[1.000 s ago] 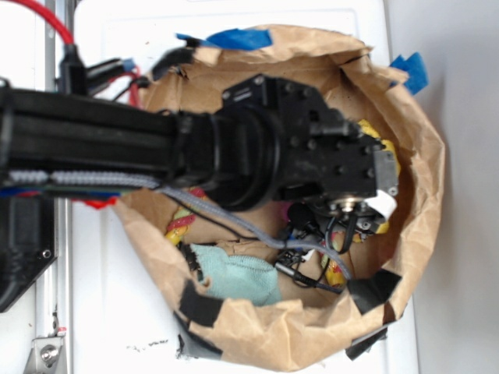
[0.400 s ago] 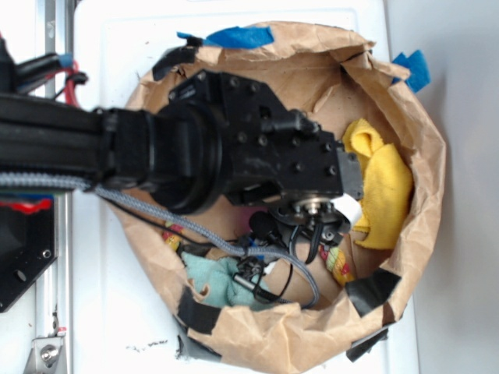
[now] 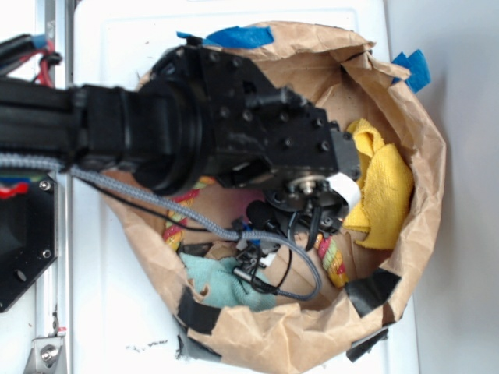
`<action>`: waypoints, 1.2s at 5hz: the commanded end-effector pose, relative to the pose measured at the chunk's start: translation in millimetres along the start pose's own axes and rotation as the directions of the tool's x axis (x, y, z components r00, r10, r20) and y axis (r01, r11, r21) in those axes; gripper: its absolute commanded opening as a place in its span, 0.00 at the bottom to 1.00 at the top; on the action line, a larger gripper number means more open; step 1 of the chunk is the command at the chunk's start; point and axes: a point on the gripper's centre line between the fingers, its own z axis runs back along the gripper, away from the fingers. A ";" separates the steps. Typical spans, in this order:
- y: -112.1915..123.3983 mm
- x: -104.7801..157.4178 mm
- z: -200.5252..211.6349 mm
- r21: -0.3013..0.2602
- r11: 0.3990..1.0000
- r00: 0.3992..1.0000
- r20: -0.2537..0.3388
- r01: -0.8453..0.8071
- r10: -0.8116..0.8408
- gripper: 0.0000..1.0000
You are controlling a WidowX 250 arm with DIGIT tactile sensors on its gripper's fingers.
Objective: Grab the multicolored rope.
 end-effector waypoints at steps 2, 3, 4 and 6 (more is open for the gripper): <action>-4.5 0.9 -6.6 0.060 0.998 1.000 0.017 -0.002 0.001 1.00; -2.9 4.1 -17.6 0.060 0.998 1.000 0.000 -0.003 0.003 1.00; -1.9 4.8 -28.6 0.060 0.998 1.000 -0.025 -0.010 0.012 1.00; -1.7 3.8 -31.5 0.059 0.998 0.999 -0.022 -0.026 0.028 0.00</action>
